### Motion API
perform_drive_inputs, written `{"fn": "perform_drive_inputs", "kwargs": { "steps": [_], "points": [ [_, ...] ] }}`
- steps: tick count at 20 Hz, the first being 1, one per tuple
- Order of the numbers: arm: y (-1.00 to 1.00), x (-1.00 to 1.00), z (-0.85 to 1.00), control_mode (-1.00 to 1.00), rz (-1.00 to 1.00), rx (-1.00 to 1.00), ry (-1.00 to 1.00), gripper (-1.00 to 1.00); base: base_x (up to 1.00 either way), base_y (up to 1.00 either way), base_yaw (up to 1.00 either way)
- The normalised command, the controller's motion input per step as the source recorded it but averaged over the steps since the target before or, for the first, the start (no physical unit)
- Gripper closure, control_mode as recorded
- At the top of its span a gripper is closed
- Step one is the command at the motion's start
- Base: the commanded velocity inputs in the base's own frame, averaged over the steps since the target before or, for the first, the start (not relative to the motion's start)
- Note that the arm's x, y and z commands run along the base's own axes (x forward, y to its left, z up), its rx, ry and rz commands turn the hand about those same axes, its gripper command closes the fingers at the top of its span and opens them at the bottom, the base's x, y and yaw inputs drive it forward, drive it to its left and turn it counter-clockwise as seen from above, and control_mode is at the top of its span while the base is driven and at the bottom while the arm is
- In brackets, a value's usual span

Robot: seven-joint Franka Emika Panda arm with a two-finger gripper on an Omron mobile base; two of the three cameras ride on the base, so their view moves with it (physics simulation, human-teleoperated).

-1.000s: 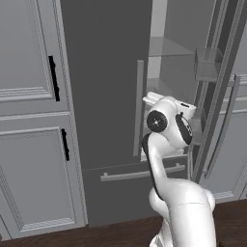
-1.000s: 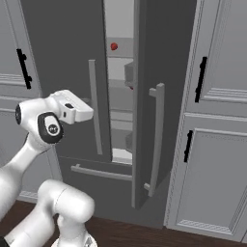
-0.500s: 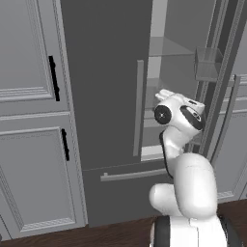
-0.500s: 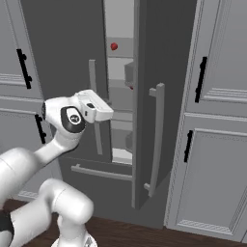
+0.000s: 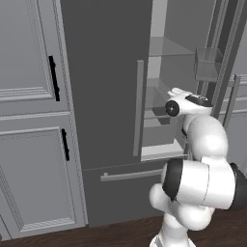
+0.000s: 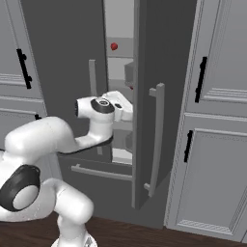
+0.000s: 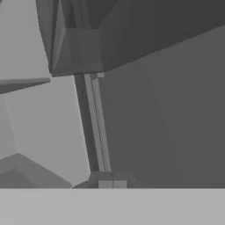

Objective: Take the strawberry from the fridge and place it on top of the pancake, located on the dining counter.

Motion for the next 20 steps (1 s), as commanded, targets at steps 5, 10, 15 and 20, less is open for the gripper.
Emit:
{"fn": "perform_drive_inputs", "kwargs": {
  "steps": [5,10,15,20],
  "points": [
    [-1.00,-0.01,-0.01,-1.00,0.00,0.08,-0.05,1.00,0.00,0.00,0.00],
    [-1.00,-0.43,0.00,-1.00,0.00,0.13,-0.05,1.00,0.00,0.00,0.00],
    [-1.00,-0.02,0.09,-1.00,-0.01,0.13,-0.03,1.00,0.00,0.00,0.00],
    [-0.79,-0.01,0.47,-1.00,-0.02,0.09,-0.09,1.00,0.00,0.00,0.00]
  ]
}}
